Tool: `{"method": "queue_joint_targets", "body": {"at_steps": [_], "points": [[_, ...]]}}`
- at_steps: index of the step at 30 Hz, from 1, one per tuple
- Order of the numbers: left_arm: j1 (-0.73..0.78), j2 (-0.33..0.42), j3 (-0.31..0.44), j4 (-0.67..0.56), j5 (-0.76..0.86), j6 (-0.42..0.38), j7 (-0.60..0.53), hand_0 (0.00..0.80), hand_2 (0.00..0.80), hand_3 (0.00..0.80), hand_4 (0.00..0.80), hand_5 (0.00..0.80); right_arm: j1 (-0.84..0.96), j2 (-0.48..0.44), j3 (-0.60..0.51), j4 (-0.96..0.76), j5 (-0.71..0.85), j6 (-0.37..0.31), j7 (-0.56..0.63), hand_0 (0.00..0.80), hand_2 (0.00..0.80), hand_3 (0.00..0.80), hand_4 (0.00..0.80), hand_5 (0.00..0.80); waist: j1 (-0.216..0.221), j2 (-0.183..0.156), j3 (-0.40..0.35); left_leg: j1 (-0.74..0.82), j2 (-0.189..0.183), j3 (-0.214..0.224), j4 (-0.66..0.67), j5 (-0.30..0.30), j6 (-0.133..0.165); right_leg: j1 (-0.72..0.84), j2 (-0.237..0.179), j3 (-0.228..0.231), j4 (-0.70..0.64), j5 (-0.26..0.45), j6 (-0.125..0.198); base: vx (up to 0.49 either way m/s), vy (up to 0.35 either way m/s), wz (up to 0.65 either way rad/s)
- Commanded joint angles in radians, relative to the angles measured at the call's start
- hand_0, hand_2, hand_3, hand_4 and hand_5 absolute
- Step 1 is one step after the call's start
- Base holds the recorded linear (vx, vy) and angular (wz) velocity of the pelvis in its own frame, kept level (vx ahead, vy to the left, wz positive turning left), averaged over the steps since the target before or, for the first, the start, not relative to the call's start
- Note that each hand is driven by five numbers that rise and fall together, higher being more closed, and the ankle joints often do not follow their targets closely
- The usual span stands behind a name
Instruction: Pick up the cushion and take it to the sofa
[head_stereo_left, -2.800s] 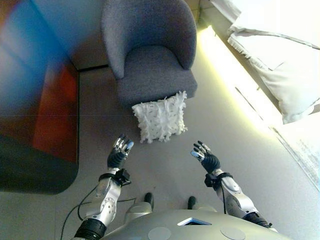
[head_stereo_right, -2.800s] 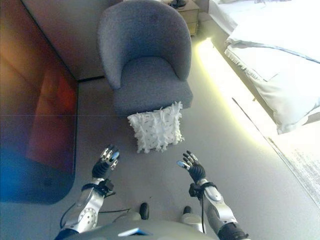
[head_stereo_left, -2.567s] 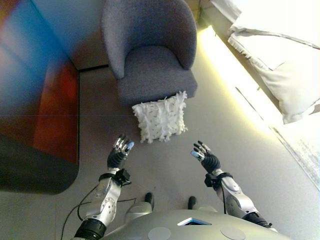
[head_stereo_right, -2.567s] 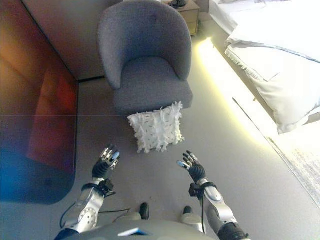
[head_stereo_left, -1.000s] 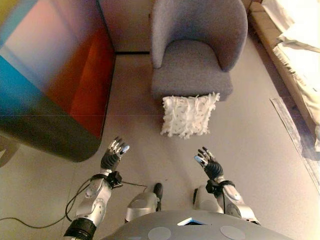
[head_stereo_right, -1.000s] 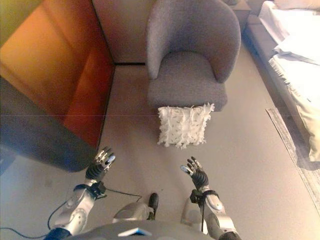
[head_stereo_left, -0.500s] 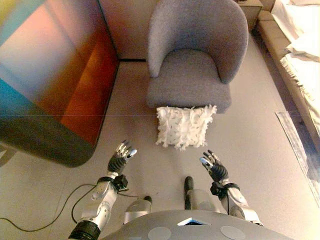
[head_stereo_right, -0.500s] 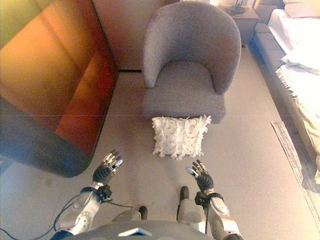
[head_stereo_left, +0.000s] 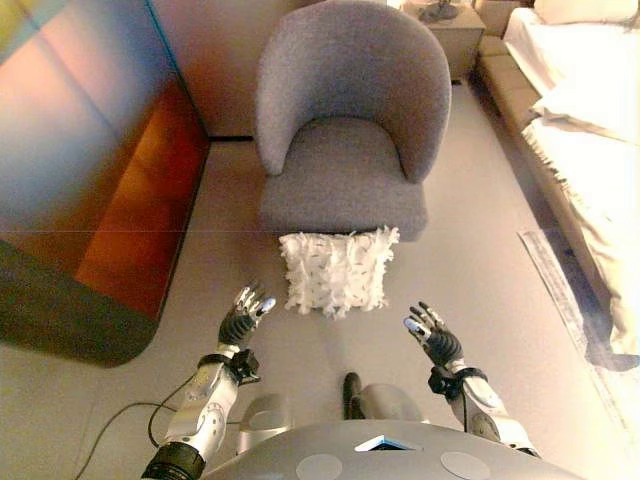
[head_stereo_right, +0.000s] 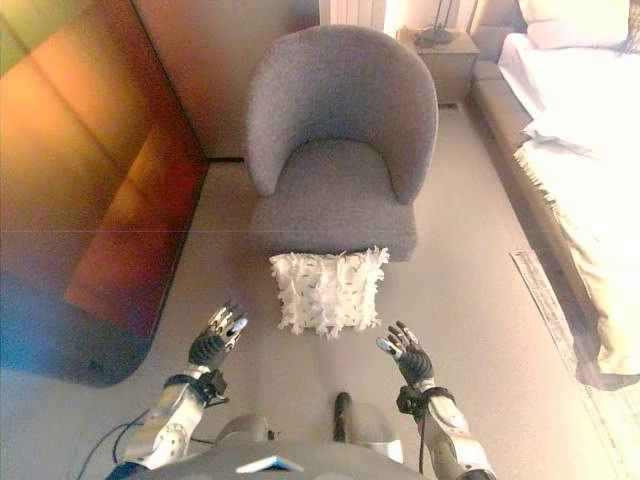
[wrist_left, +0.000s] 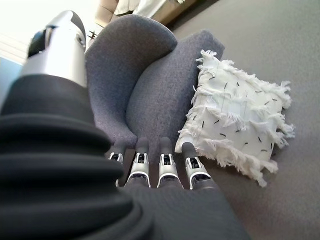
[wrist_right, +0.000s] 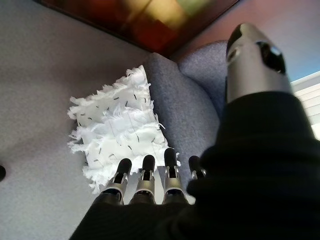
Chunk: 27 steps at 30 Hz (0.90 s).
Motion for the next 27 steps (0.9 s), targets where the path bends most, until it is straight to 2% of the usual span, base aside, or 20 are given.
{"method": "queue_joint_targets", "body": {"at_steps": [1,3,6,8,14,17,20,21,23,27], "points": [[0.013,0.016,0.048,-0.108,-0.028,-0.057,0.003,0.000,0.000,0.000,0.000,0.000,0.018,-0.003,0.007,-0.111,0.033,-0.061,0.022,0.000,0.000,0.000,0.000,0.000,0.045,0.009,0.030,-0.023,0.029,-0.026,-0.284,0.277,-0.031,0.126,-0.024,-0.012,-0.073,0.029,0.099,0.128,0.027,-0.03],[0.013,0.012,0.047,-0.102,-0.024,-0.061,-0.002,0.000,0.000,0.000,0.000,0.000,0.024,-0.001,0.012,-0.118,0.034,-0.067,0.007,0.000,0.000,0.000,0.000,0.000,0.060,0.020,0.036,-0.045,0.028,-0.070,-0.372,0.307,-0.045,0.153,-0.022,0.009,-0.091,0.024,0.101,0.148,0.028,-0.06],[0.010,0.012,0.051,-0.085,-0.034,-0.066,-0.020,0.000,0.000,0.000,0.000,0.000,0.029,-0.003,0.009,-0.101,0.027,-0.071,0.008,0.000,0.000,0.000,0.000,0.000,0.069,0.030,0.039,-0.069,0.016,-0.117,-0.453,0.312,-0.048,0.186,-0.009,0.059,-0.115,0.015,0.094,0.162,0.035,-0.21],[0.006,0.010,0.057,-0.073,-0.052,-0.059,-0.033,0.000,0.000,0.000,0.000,0.000,0.018,-0.001,0.012,-0.077,0.015,-0.076,0.004,0.000,0.000,0.000,0.000,0.000,0.079,0.036,0.036,-0.096,0.011,-0.129,-0.472,0.307,-0.057,0.202,-0.010,0.054,-0.118,0.005,0.093,0.157,0.033,-0.28],[0.027,0.009,0.050,-0.062,-0.055,-0.065,-0.035,0.000,0.000,0.000,0.000,0.000,0.026,-0.004,0.022,-0.088,0.028,-0.085,-0.010,0.000,0.000,0.000,0.000,0.000,0.096,0.048,0.035,-0.166,0.006,-0.124,-0.472,0.317,-0.070,0.246,0.013,0.052,-0.104,-0.047,0.075,0.202,0.039,-0.44],[0.025,0.013,0.047,-0.057,-0.056,-0.068,-0.042,0.000,0.000,0.000,0.000,0.000,0.031,-0.002,0.022,-0.086,0.030,-0.092,-0.008,0.000,0.000,0.000,0.000,0.000,0.101,0.053,0.035,-0.155,0.001,-0.099,-0.472,0.314,-0.066,0.269,0.016,0.050,-0.093,-0.071,0.075,0.248,0.088,0.07],[0.015,0.026,0.042,-0.062,-0.062,-0.063,-0.035,0.000,0.000,0.000,0.000,0.000,0.036,0.000,0.023,-0.099,0.030,-0.093,-0.014,0.000,0.000,0.000,0.000,0.000,0.103,0.044,0.034,-0.145,-0.022,-0.078,-0.404,0.281,-0.044,0.288,-0.004,0.047,-0.083,-0.082,0.086,0.267,0.144,-0.04],[0.012,0.030,0.042,-0.058,-0.064,-0.063,-0.037,0.000,0.000,0.000,0.000,0.000,0.036,-0.003,0.028,-0.100,0.036,-0.094,-0.022,0.000,0.000,0.000,0.000,0.000,0.108,0.038,0.025,-0.145,-0.031,-0.086,-0.401,0.266,-0.037,0.286,-0.016,0.044,-0.079,-0.079,0.095,0.243,0.156,-0.27],[-0.007,0.037,0.034,-0.045,-0.066,-0.072,-0.028,0.000,0.000,0.000,0.000,0.000,0.035,0.002,0.029,-0.106,0.041,-0.085,-0.027,0.000,0.000,0.000,0.000,0.000,0.103,0.033,0.023,-0.170,-0.040,-0.062,-0.348,0.277,-0.036,0.288,-0.029,0.038,-0.064,-0.080,0.105,0.301,0.196,-0.43],[-0.030,0.057,0.043,-0.051,-0.063,-0.076,-0.024,0.000,0.000,0.000,0.000,0.000,0.033,0.016,0.029,-0.114,0.026,-0.068,0.006,0.000,0.000,0.000,0.000,0.000,0.109,0.010,0.002,-0.174,-0.082,-0.054,-0.262,0.215,0.016,0.284,-0.077,0.015,-0.012,-0.057,0.143,0.343,0.177,-0.12]]}}
